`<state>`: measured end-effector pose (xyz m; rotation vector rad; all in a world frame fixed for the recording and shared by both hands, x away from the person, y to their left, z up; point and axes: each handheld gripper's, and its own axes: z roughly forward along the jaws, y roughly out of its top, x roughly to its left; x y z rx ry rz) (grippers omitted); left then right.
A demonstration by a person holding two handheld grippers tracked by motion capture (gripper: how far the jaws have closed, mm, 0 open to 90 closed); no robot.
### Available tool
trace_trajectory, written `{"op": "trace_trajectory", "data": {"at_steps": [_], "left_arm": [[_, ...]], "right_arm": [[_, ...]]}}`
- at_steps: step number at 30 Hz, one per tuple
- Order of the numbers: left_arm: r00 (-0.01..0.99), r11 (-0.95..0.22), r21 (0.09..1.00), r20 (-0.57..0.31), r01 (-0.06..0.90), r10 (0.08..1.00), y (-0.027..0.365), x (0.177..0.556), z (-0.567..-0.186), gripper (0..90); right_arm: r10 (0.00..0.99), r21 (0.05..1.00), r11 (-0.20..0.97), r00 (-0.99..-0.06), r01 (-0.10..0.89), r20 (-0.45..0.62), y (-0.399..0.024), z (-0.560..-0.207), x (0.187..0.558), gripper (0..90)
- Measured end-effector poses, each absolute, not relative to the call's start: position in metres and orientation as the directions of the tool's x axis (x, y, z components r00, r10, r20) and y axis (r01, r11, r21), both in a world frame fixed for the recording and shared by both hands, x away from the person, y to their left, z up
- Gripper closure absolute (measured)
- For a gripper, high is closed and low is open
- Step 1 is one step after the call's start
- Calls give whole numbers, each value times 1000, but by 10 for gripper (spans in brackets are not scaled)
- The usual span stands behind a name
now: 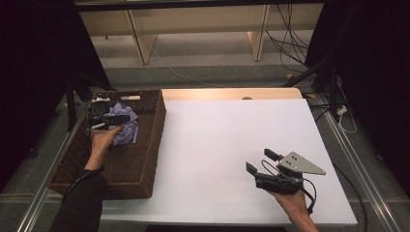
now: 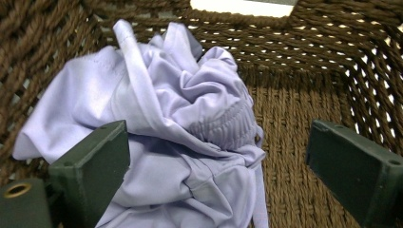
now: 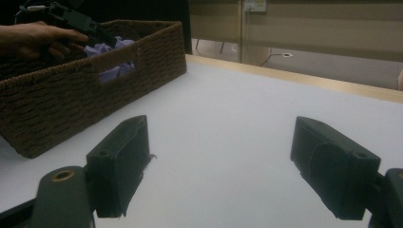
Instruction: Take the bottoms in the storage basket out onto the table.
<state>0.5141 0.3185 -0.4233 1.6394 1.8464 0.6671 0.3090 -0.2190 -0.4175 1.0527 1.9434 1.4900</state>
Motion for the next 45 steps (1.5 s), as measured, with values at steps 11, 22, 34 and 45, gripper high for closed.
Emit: {"op": "trace_trajectory", "data": {"at_steps": [11, 22, 34, 45], "left_arm": [[-90, 125, 650, -87, 750, 992, 320, 526, -439, 75], [-106, 142, 589, -96, 796, 990, 323, 534, -453, 74], [-102, 131, 521, -84, 843, 991, 321, 540, -465, 77], [-104, 101, 517, -24, 850, 994, 317, 540, -471, 313]], "right_arm": [[799, 948, 118, -595, 296, 87, -219, -419, 311, 218], [796, 947, 118, -599, 299, 90, -219, -420, 311, 219], [795, 947, 116, -600, 299, 92, -219, -420, 311, 220], [791, 946, 123, -605, 301, 90, -218, -420, 311, 224]]}}
